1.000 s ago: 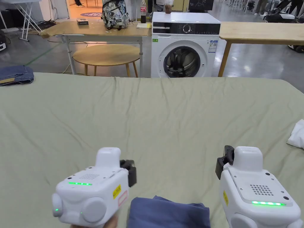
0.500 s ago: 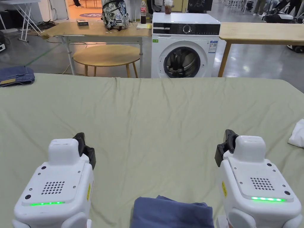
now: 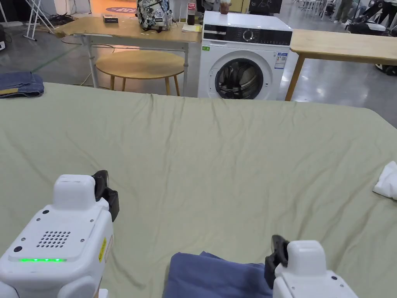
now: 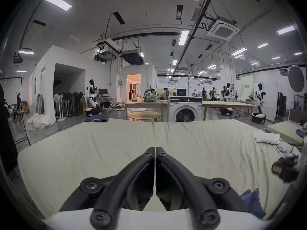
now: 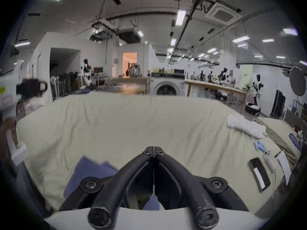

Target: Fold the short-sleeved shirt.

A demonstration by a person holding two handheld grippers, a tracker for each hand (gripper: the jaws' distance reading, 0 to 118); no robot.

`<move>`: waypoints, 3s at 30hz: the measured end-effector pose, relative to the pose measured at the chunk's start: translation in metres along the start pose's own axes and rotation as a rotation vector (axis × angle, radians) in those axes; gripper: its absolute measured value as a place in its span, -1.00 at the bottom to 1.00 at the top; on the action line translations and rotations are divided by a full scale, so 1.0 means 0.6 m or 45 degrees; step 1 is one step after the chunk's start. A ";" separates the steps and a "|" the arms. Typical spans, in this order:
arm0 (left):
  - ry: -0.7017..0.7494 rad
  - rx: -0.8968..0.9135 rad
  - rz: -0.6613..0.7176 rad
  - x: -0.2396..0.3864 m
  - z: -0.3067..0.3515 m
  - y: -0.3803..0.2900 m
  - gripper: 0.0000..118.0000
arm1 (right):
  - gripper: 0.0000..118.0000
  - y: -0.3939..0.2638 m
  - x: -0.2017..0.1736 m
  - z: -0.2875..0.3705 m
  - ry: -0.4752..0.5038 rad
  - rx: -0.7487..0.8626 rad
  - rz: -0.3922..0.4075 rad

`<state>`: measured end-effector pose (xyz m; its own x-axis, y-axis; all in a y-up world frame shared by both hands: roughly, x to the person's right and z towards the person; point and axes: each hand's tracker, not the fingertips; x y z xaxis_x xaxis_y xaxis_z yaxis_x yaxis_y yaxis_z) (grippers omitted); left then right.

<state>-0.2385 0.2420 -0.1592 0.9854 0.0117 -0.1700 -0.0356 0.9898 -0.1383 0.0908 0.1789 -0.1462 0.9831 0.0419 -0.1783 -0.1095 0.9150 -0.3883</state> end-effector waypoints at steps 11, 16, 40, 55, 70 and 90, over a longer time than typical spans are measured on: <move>-0.079 -0.138 0.035 -0.016 0.008 -0.030 -1.00 | -1.00 -0.123 -0.009 -0.092 0.040 -0.397 -0.003; -0.176 -0.336 0.034 -0.020 0.006 -0.061 -1.00 | -1.00 -0.112 -0.010 -0.103 0.032 -0.404 -0.008; -1.233 -1.388 1.070 -0.006 -0.161 -0.299 0.23 | -1.00 -0.122 0.005 -0.103 0.041 -0.402 -0.043; -1.204 -1.335 1.035 0.019 -0.154 -0.301 -0.69 | -1.00 -0.116 -0.004 -0.100 0.021 -0.414 -0.036; -1.203 -1.246 0.918 -0.032 -0.136 -0.181 -0.70 | -1.00 -0.052 -0.030 -0.108 0.046 -0.367 0.003; -0.594 -1.080 0.808 -0.543 -0.117 -0.059 -0.70 | -1.00 0.020 -0.154 -0.151 0.145 -0.311 0.096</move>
<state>-0.5700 0.1935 -0.1673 0.7095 0.6988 -0.0913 -0.4722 0.3753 -0.7976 -0.0148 0.1497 -0.2161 0.9496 0.0480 -0.3099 -0.2271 0.7868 -0.5739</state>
